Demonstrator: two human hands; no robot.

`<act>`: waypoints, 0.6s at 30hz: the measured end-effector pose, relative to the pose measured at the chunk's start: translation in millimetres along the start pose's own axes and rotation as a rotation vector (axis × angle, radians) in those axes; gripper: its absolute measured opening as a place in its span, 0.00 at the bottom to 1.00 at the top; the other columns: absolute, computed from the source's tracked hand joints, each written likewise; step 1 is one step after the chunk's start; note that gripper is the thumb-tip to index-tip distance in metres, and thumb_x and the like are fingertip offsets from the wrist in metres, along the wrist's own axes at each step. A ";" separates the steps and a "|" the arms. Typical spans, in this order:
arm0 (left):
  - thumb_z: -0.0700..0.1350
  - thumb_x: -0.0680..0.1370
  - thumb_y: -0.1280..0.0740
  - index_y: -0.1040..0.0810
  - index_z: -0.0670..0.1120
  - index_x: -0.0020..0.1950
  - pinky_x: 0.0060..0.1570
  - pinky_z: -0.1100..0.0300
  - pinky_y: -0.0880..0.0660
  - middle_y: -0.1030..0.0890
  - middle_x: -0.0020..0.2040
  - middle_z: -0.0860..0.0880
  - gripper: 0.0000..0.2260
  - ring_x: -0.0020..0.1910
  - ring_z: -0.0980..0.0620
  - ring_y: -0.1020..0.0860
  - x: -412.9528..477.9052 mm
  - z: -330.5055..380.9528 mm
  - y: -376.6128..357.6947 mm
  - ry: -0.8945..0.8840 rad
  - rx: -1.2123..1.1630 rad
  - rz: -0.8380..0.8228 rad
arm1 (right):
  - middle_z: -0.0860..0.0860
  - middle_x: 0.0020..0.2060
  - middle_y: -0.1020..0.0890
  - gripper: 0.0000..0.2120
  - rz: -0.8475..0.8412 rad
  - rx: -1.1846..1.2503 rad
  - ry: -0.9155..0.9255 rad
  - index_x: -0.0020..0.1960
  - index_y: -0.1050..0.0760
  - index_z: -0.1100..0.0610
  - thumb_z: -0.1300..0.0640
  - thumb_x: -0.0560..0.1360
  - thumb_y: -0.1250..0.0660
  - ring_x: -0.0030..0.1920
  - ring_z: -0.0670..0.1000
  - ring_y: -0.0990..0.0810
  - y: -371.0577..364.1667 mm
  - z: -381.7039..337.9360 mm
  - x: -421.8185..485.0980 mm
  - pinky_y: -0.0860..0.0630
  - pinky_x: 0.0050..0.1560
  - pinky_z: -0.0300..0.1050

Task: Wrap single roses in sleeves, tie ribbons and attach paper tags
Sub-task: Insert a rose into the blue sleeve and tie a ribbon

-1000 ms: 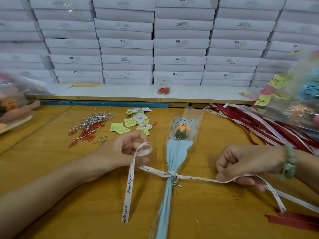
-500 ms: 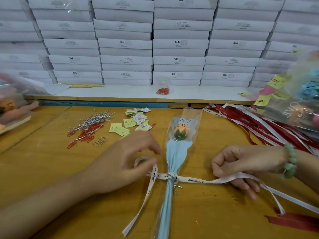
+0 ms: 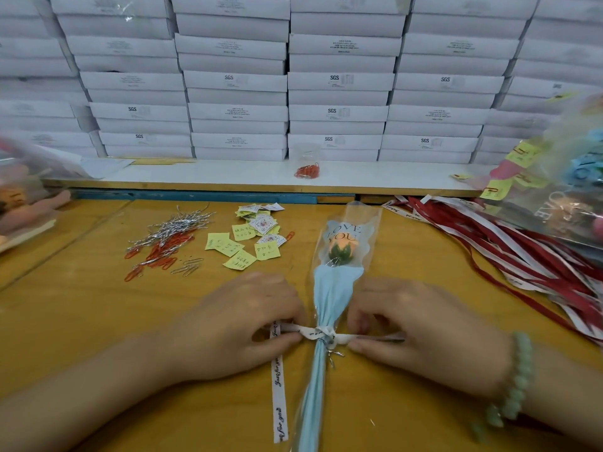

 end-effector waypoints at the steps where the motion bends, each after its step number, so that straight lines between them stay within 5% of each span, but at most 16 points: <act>1: 0.55 0.78 0.38 0.23 0.55 0.46 0.50 0.73 0.38 0.29 0.40 0.63 0.08 0.43 0.64 0.31 -0.2 -1.7 1.1 0.016 -0.046 -0.003 | 0.39 0.41 0.27 0.08 0.000 0.046 0.002 0.44 0.28 0.43 0.40 0.74 0.39 0.43 0.42 0.27 -1.5 1.0 0.0 0.31 0.38 0.33; 6: 0.57 0.76 0.34 0.19 0.55 0.45 0.43 0.65 0.29 0.22 0.43 0.57 0.08 0.46 0.55 0.25 0.2 -13.3 12.1 0.224 -0.492 -0.261 | 0.41 0.40 0.25 0.03 -0.006 0.244 0.011 0.44 0.27 0.46 0.49 0.76 0.34 0.37 0.48 0.26 -10.6 7.6 -0.1 0.29 0.36 0.37; 9: 0.54 0.76 0.34 0.18 0.56 0.44 0.49 0.58 0.27 0.21 0.41 0.55 0.06 0.44 0.53 0.23 0.2 -16.8 23.0 0.222 -0.675 -0.378 | 0.41 0.40 0.25 0.04 0.000 0.255 0.006 0.43 0.27 0.46 0.49 0.76 0.34 0.36 0.48 0.27 -13.7 10.2 1.2 0.29 0.35 0.37; 13: 0.50 0.75 0.32 0.16 0.54 0.42 0.54 0.54 0.30 0.21 0.45 0.54 0.05 0.47 0.53 0.24 1.0 -18.1 30.1 0.183 -0.906 -0.276 | 0.42 0.39 0.24 0.04 0.000 0.300 -0.005 0.43 0.27 0.47 0.51 0.75 0.33 0.33 0.46 0.28 -15.0 11.9 1.8 0.31 0.35 0.35; 18: 0.46 0.74 0.31 0.15 0.52 0.42 0.66 0.46 0.35 0.23 0.67 0.50 0.05 0.69 0.48 0.29 3.7 -12.3 25.1 0.124 -1.143 -0.175 | 0.41 0.38 0.24 0.04 -0.014 0.319 -0.014 0.43 0.27 0.46 0.50 0.75 0.33 0.33 0.46 0.28 -14.9 11.7 1.8 0.32 0.35 0.35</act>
Point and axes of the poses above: each hand's wrist, its own x-axis towards the middle knuckle, its own y-axis out of the back of the hand, z = x × y, the point moved 2 cm from there along x, towards the middle knuckle
